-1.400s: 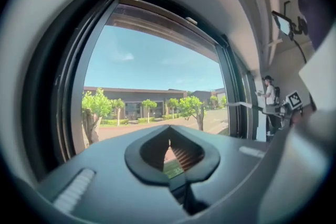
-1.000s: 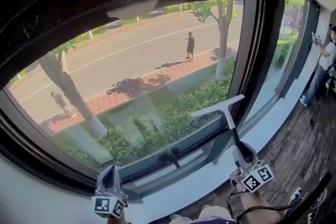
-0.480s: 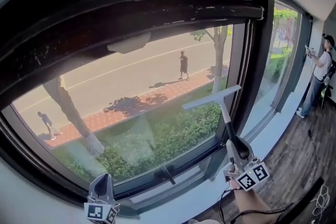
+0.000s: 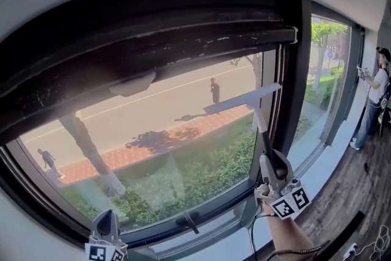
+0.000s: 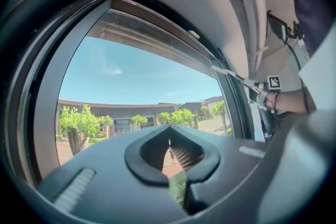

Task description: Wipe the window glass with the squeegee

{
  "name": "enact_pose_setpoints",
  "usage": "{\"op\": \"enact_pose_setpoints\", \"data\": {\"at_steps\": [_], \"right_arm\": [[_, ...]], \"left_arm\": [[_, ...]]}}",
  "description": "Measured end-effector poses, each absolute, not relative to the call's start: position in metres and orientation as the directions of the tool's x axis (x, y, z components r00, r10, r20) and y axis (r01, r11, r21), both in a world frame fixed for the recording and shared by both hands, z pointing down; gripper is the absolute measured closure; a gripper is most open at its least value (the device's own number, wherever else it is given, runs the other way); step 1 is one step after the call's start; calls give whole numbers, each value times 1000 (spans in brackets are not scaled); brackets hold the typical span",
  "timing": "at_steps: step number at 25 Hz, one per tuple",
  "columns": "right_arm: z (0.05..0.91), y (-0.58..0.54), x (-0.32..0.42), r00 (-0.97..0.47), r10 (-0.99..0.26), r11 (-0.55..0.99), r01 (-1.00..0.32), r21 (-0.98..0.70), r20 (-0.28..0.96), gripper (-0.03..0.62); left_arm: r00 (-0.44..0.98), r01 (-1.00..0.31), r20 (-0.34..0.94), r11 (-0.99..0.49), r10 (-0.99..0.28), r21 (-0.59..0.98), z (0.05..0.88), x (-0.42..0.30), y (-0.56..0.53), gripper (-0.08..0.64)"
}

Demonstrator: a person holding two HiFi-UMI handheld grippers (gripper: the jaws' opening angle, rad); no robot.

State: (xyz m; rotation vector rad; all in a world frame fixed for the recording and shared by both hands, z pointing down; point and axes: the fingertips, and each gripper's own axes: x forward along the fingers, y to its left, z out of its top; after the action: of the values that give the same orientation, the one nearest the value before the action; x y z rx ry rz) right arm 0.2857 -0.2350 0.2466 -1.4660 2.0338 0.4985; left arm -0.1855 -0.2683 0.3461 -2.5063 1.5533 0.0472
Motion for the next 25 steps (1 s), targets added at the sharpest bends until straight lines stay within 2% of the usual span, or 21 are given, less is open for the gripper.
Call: {"op": "enact_pose_setpoints", "data": {"at_steps": [10,14,25], "right_arm": [[186,-264,287,-257,-605,365,-931,24,-754,491],[176,-272,287,-258,-579,372,-928,30,-773,491],[151,-286,287,-257,-526,370,-928,53,-811,491]], "left_arm": [[405,-905,-296,-335,-865,-261,231,-199,-281,569],[400,-911,-358,-323,-844,-257,198,-196,-287,569],[429,-892,-405,-310,-807,-329,140,-175,-307,569]]}}
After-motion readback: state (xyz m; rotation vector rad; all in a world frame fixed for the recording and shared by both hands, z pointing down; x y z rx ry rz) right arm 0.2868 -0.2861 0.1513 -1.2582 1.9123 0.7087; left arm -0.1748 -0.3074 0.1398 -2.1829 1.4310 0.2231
